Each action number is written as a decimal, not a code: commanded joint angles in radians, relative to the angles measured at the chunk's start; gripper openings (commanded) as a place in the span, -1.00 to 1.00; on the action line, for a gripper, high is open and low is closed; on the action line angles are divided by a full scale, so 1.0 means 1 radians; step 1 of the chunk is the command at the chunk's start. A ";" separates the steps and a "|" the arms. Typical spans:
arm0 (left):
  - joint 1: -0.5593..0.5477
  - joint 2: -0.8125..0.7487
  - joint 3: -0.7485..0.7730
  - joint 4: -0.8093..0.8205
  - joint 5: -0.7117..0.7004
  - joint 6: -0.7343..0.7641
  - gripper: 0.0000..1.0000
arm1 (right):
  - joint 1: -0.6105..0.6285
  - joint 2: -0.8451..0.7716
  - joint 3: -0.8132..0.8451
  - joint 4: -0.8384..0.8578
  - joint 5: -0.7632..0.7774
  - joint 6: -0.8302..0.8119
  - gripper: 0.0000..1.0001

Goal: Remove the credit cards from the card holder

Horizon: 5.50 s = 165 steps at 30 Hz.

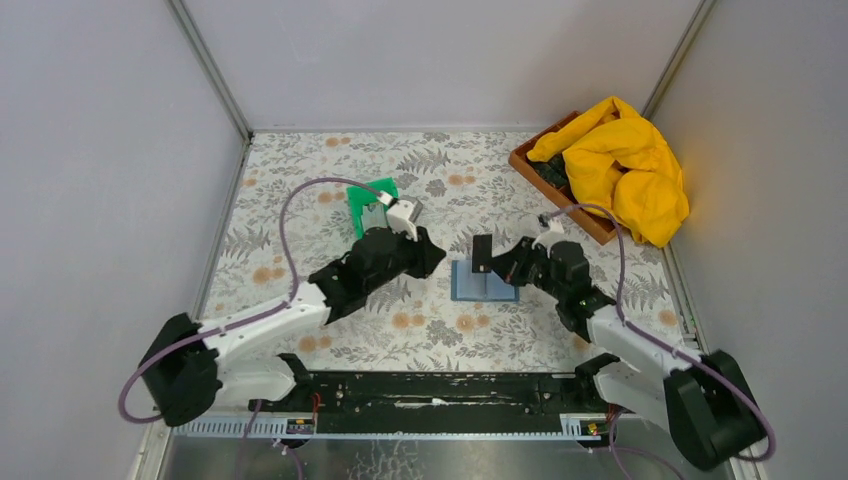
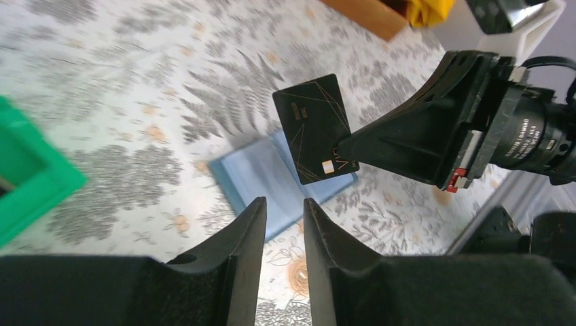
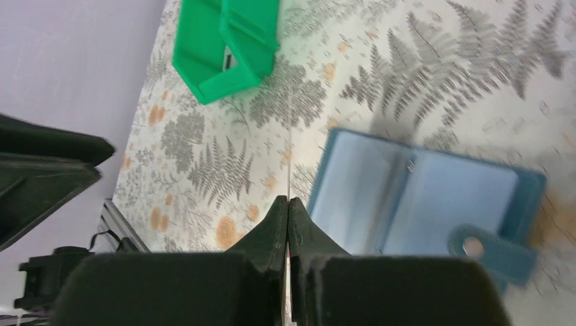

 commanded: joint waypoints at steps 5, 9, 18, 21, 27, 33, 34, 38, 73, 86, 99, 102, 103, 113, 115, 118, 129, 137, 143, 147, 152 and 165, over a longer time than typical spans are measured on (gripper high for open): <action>0.055 -0.338 -0.127 -0.079 -0.304 0.020 -0.36 | 0.034 0.330 0.282 0.187 -0.113 0.018 -1.00; 0.056 -0.417 -0.185 -0.051 -0.374 0.023 -0.32 | 0.114 0.485 0.490 0.152 -0.103 -0.008 -1.00; 0.057 -0.469 -0.282 -0.056 -0.568 0.046 -0.30 | 0.190 0.879 0.957 0.045 -0.132 0.003 -1.00; 0.056 -0.512 -0.326 -0.029 -0.610 0.058 -0.29 | 0.206 0.979 1.077 -0.006 -0.136 0.000 -1.00; 0.060 -0.550 -0.355 -0.024 -0.679 0.056 -0.28 | 0.257 1.116 1.276 -0.181 -0.066 -0.054 -1.00; 0.059 -0.531 -0.343 -0.046 -0.692 0.042 -0.27 | 0.287 1.185 1.364 -0.269 -0.002 -0.076 -1.00; 0.060 -0.528 -0.342 -0.048 -0.690 0.041 -0.27 | 0.295 1.194 1.371 -0.288 0.015 -0.082 -1.00; 0.059 -0.527 -0.336 -0.059 -0.687 0.034 -0.27 | 0.321 1.229 1.447 -0.368 0.067 -0.112 -1.00; 0.059 -0.548 -0.346 -0.070 -0.675 0.019 -0.21 | 0.353 1.307 1.605 -0.542 0.212 -0.139 -0.14; 0.059 -0.523 -0.361 -0.002 -0.588 0.048 -0.10 | 0.376 0.824 1.117 -0.278 0.300 -0.249 -0.14; -0.133 -0.143 -0.195 0.146 -0.492 0.094 -0.27 | 0.376 0.461 0.636 -0.377 0.590 -0.358 -0.14; -0.129 -0.009 -0.083 0.151 -0.412 0.051 -0.42 | 0.376 0.436 0.615 -0.459 0.623 -0.387 -0.27; -0.121 0.030 -0.048 0.153 -0.374 0.052 -0.46 | 0.376 0.429 0.604 -0.476 0.647 -0.389 -0.42; 0.087 0.355 -0.017 0.365 0.151 -0.126 -0.52 | 0.261 0.344 0.397 -0.403 0.678 -0.292 -0.84; 0.077 0.395 -0.018 0.391 0.181 -0.128 -0.28 | 0.178 0.316 0.349 -0.363 0.590 -0.252 -0.75; 0.065 0.436 -0.007 0.398 0.192 -0.128 -0.24 | 0.146 0.295 0.311 -0.317 0.543 -0.249 -0.69; 0.064 0.470 0.003 0.378 0.186 -0.143 -0.31 | 0.144 0.386 0.337 -0.334 0.540 -0.250 -0.94; 0.063 0.528 0.025 0.384 0.206 -0.161 -0.26 | 0.128 0.447 0.360 -0.361 0.539 -0.239 -1.00; 0.062 0.536 0.032 0.382 0.209 -0.158 -0.24 | 0.115 0.475 0.363 -0.361 0.517 -0.235 -0.99; 0.063 0.548 0.040 0.384 0.223 -0.161 -0.21 | 0.114 0.492 0.367 -0.364 0.507 -0.235 -0.99; 0.061 0.553 0.044 0.395 0.248 -0.169 -0.21 | 0.113 0.496 0.368 -0.364 0.506 -0.236 -0.99; 0.058 0.591 0.075 0.451 0.306 -0.211 -0.19 | 0.108 0.510 0.369 -0.362 0.490 -0.232 -0.99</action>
